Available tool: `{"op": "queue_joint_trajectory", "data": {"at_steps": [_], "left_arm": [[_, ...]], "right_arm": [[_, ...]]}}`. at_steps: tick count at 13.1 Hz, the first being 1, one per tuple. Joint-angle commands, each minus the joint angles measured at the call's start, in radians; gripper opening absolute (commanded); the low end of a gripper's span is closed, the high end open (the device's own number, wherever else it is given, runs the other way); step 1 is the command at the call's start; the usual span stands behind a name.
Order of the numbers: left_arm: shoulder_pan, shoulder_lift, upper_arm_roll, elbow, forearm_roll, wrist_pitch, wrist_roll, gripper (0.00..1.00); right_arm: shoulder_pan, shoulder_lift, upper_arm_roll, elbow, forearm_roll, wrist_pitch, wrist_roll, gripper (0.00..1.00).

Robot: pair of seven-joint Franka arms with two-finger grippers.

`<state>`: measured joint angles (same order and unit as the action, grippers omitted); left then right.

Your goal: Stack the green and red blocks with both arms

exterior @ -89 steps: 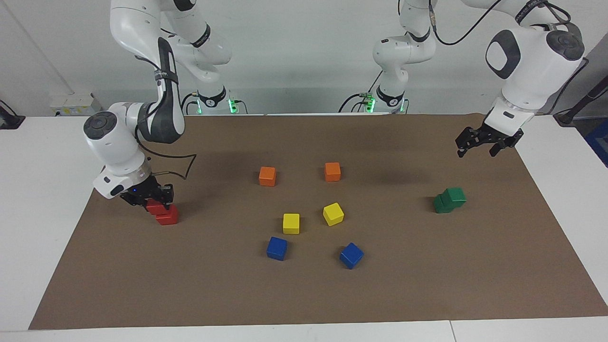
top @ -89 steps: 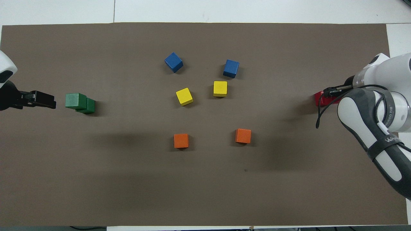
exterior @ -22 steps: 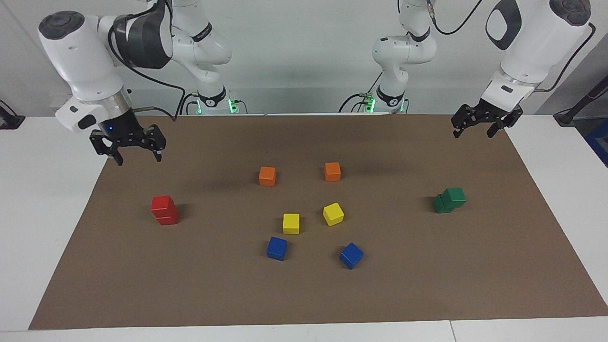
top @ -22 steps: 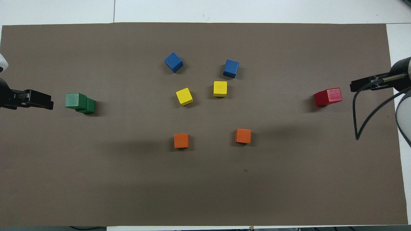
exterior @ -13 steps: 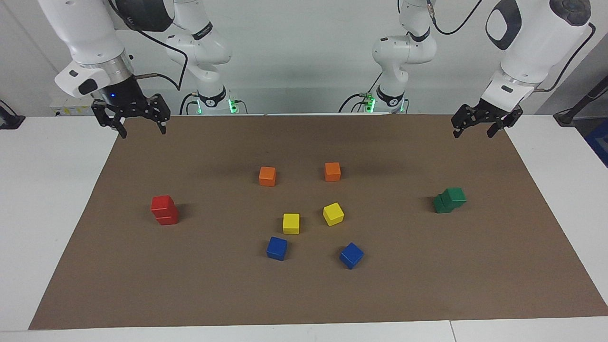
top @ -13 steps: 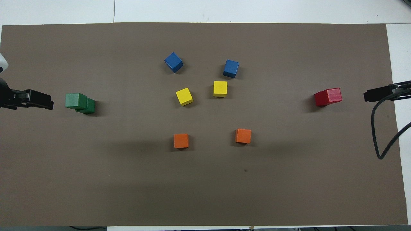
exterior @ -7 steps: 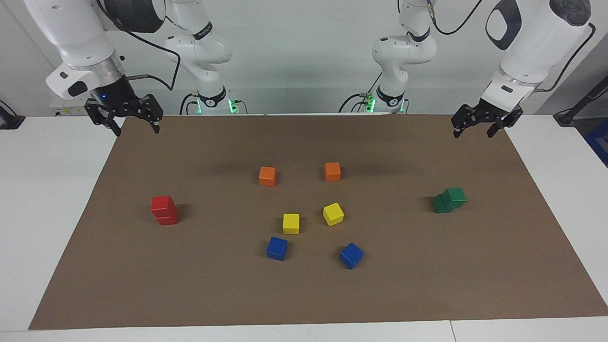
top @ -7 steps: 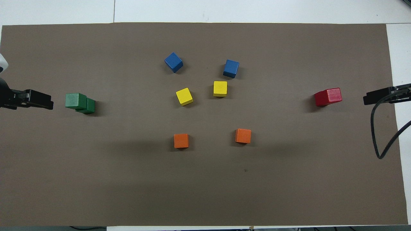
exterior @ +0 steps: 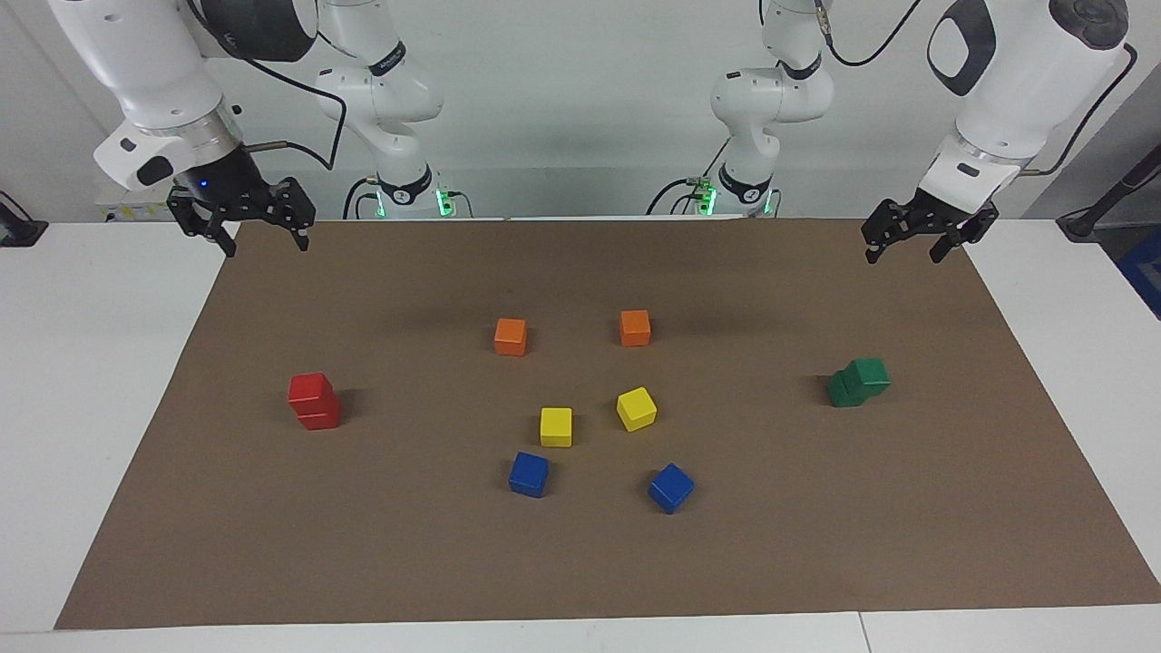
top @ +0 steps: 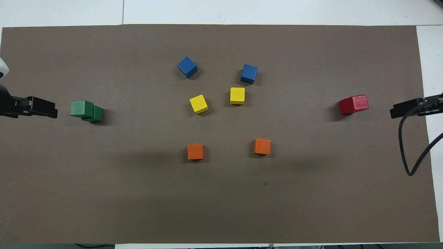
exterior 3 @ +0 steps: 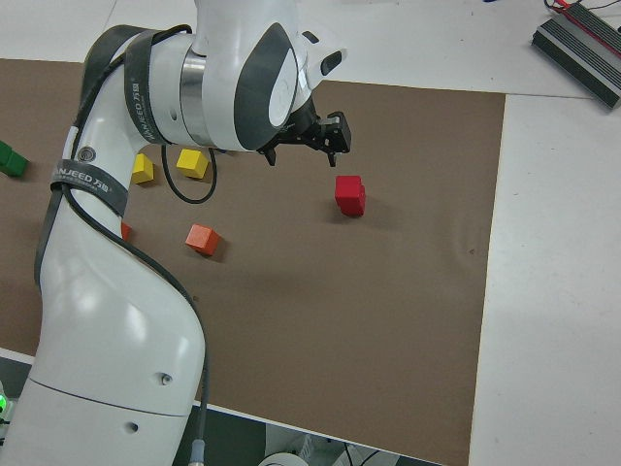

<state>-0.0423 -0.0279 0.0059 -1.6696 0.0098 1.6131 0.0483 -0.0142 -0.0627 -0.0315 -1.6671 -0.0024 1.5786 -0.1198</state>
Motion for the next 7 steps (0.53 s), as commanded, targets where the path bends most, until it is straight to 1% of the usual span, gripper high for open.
{"op": "queue_joint_trajectory", "data": {"at_steps": [1,7], "left_arm": [[0.009,-0.021,-0.003,-0.016,-0.013,-0.01,-0.004,1.0],[0.009,-0.021,-0.003,-0.016,-0.013,-0.01,-0.004,1.0]], "right_arm": [[0.008,-0.006,-0.002,-0.002,0.01,-0.012,0.04,1.0],[-0.004,-0.009,-0.004,-0.013,0.01,-0.023,0.04,1.0]]}}
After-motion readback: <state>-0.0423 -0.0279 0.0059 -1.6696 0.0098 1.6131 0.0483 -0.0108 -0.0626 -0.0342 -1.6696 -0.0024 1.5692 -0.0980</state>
